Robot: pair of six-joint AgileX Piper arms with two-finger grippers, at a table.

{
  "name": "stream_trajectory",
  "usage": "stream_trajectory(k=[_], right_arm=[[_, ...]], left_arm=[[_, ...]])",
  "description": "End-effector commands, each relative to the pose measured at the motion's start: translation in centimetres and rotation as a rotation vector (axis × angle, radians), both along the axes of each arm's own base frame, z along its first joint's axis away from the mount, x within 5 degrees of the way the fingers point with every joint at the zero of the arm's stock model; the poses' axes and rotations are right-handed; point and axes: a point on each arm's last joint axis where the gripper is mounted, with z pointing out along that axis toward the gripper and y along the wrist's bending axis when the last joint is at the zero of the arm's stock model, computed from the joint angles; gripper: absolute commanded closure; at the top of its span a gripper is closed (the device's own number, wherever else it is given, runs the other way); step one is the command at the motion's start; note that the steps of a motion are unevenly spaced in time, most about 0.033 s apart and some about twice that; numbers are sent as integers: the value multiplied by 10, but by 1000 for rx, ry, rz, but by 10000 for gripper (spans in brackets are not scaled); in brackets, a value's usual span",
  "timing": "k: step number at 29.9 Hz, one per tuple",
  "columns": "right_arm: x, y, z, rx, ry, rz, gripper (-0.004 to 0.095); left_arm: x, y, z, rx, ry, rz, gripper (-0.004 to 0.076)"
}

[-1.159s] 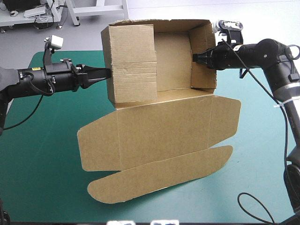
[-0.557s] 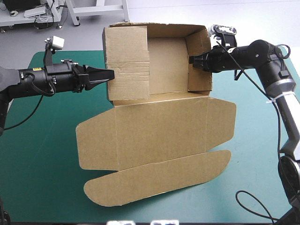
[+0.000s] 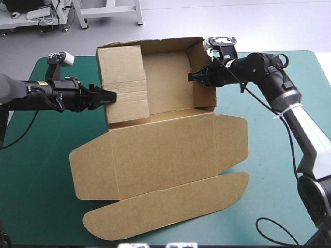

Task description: Fold the box

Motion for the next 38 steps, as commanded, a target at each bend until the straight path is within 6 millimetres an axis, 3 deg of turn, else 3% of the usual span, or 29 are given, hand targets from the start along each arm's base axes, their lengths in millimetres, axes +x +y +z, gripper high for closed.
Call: stream_trajectory(k=[1, 5, 7, 13, 29, 38], right_arm=[[-22, 15, 34, 108, -75, 18, 924], [-29, 29, 34, 106, -66, 38, 924], [-34, 38, 34, 115, -59, 59, 924], [-44, 54, 33, 124, -37, 100, 924], [-47, 42, 14, -99, 63, 36, 925], [-46, 37, -38, -193, 185, -4, 925]], left_arm=[[-2, 3, 9, 16, -4, 76, 335], [5, 5, 2, 80, 16, 159, 359], [11, 4, -5, 126, 26, 189, 409], [23, -3, -28, 203, 95, 157, 727], [32, -35, -29, 196, 5, 144, 733], [43, -66, -57, 341, 53, 115, 733]])
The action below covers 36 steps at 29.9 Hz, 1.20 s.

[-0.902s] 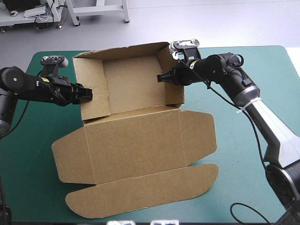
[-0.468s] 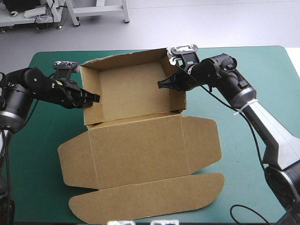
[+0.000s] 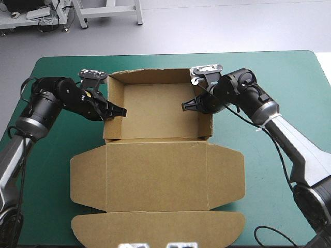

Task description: Fold the box

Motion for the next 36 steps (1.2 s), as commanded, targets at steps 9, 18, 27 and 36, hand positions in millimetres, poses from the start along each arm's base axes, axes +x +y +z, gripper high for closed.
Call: stream_trajectory(k=[9, 18, 27, 36], right_arm=[[-6, -14, 5, 28, -10, -45, 926], [6, -44, 3, 69, 34, -114, 926], [24, -33, -34, 69, 137, -103, 926], [38, -25, -63, 73, 188, -69, 926]], left_arm=[[12, -57, -19, -25, -23, -73, 733], [25, -70, -46, -6, 29, -84, 733], [32, -74, -62, 4, 71, -77, 733], [38, -77, -70, -8, 69, -53, 733]])
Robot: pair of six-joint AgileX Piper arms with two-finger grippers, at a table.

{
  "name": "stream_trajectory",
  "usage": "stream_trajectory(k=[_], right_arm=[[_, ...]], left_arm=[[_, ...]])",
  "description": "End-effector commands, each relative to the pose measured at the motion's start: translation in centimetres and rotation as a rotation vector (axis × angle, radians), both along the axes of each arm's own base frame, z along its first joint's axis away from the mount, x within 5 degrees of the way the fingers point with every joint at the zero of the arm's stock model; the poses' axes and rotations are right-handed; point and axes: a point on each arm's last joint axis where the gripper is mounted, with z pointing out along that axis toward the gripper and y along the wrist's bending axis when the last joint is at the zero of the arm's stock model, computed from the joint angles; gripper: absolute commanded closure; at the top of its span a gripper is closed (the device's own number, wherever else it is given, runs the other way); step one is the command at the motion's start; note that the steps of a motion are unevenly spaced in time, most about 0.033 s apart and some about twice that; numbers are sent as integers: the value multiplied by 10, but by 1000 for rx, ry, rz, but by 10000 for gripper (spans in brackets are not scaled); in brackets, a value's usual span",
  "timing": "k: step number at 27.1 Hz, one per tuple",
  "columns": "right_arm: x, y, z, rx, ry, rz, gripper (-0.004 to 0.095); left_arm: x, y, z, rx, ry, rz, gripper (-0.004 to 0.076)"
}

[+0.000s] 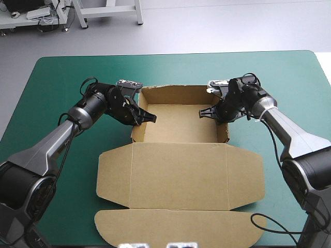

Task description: Fold the box

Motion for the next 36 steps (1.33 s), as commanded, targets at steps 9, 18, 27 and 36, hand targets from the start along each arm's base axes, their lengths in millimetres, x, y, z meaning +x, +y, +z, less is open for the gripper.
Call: stream_trajectory(k=[9, 18, 27, 36], right_arm=[[-7, 10, 15, 11, -14, 113, 810], [-9, -3, 13, -149, 20, 133, 470], [-5, -2, 41, -141, -18, 129, 470], [-3, -3, 93, -124, -137, 140, 471]], left_arm=[[-5, -6, 5, -28, 19, -24, 720], [-8, -5, 5, -10, 53, -43, 454], [-7, -5, 11, -16, 28, -42, 174], [2, 1, 75, 64, -109, -69, 175]])
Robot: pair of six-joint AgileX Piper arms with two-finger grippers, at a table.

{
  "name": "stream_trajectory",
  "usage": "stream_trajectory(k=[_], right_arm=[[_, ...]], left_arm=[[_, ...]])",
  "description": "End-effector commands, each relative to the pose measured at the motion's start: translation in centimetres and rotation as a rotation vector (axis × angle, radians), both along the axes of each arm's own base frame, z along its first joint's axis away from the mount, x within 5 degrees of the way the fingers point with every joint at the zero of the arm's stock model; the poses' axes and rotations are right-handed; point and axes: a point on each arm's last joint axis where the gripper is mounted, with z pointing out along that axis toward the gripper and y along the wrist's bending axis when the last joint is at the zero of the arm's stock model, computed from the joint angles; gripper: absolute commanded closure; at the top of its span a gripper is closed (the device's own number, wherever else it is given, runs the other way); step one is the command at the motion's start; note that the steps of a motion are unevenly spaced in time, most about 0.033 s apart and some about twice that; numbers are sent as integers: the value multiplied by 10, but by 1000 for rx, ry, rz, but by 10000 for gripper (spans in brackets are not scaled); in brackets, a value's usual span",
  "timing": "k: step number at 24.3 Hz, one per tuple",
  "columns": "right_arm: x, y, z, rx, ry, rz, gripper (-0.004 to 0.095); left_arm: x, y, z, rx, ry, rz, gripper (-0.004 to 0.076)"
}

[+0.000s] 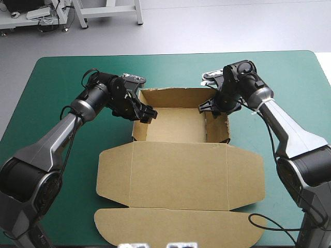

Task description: Fold the box

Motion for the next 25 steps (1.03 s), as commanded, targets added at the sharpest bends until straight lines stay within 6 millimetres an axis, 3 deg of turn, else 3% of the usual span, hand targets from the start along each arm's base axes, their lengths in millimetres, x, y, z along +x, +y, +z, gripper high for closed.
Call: stream_trajectory(k=[1, 4, 6, 9, 11, 12, 13, 16, 18, 25], right_arm=[[-12, -8, 62, 17, -163, 47, 478], [-23, -13, 104, 48, -289, 43, 490], [-36, -21, 134, 43, -389, 34, 490], [-55, -34, 163, 43, -480, -49, 491], [-71, -43, 181, 55, -536, -100, 492], [-75, -44, 185, 54, -548, -102, 492], [-78, -46, 188, 56, -558, -103, 492], [-82, -45, 190, 97, -554, -123, 494], [-79, -42, 184, 113, -527, -120, 493], [-55, -27, 137, 126, -355, -124, 493]], left_arm=[[-9, 8, 61, 29, -131, -13, 175], [-15, 17, 110, 44, -246, 1, 194], [-28, 22, 150, -25, -359, 14, 265], [-54, 34, 190, -81, -476, 24, 440], [-81, 47, 215, -115, -548, 29, 657], [-90, 50, 222, -123, -569, 29, 724], [-100, 55, 230, -131, -597, 25, 729], [-144, 71, 252, -207, -659, 9, 733], [-165, 79, 256, -226, -674, -2, 733], [-212, 104, 233, -170, -656, -12, 733]])
